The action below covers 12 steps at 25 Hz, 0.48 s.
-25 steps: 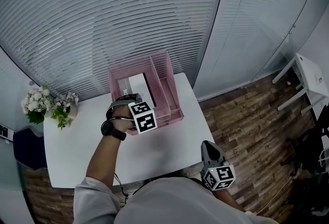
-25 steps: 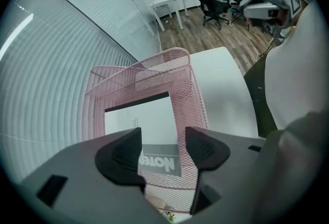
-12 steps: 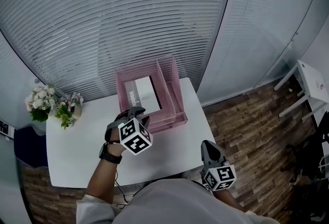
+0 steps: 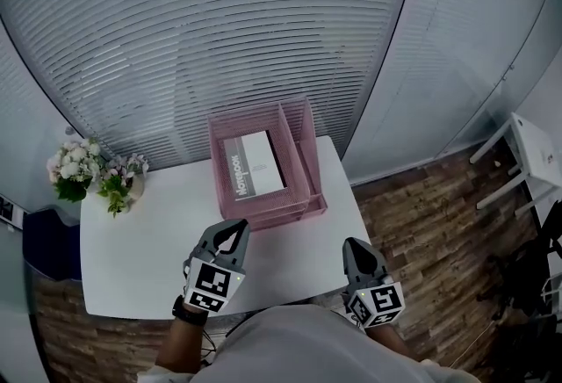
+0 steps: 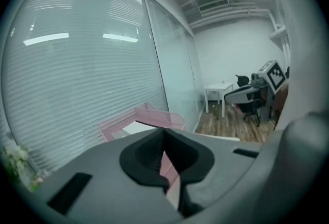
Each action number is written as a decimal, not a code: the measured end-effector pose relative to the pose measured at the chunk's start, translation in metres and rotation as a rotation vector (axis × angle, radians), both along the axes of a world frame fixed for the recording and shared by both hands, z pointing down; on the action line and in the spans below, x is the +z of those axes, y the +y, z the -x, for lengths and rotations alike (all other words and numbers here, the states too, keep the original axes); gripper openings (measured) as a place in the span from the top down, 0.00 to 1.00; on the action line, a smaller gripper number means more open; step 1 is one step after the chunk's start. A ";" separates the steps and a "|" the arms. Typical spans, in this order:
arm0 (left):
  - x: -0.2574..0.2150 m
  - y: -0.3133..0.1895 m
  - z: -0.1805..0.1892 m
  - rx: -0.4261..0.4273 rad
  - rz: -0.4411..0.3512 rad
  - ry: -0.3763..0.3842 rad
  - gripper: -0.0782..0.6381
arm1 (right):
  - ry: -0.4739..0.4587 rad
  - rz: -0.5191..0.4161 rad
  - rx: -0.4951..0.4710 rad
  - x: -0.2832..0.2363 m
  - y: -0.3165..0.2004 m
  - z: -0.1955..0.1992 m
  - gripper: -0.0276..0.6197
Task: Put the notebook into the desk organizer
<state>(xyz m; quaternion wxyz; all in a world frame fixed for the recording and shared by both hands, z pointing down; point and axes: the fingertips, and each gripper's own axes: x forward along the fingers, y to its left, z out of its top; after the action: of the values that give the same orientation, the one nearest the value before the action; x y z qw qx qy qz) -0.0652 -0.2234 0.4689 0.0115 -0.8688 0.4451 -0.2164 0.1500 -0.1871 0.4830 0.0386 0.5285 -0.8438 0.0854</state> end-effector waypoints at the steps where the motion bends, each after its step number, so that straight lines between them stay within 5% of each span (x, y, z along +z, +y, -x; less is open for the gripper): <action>1: -0.001 0.007 0.000 -0.001 -0.009 0.051 0.88 | 0.000 -0.001 -0.003 -0.002 0.001 0.002 0.94; 4: 0.007 0.020 0.006 -0.011 -0.015 0.131 0.88 | 0.005 -0.021 -0.001 -0.005 0.000 0.008 0.94; 12: 0.008 0.023 0.026 -0.027 -0.028 0.192 0.88 | 0.020 -0.019 -0.003 -0.004 0.005 0.024 0.94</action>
<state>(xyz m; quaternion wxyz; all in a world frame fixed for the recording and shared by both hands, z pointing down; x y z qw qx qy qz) -0.0911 -0.1999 0.4769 -0.0221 -0.8792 0.4589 -0.1262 0.1259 -0.1824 0.4791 0.0421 0.5284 -0.8449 0.0721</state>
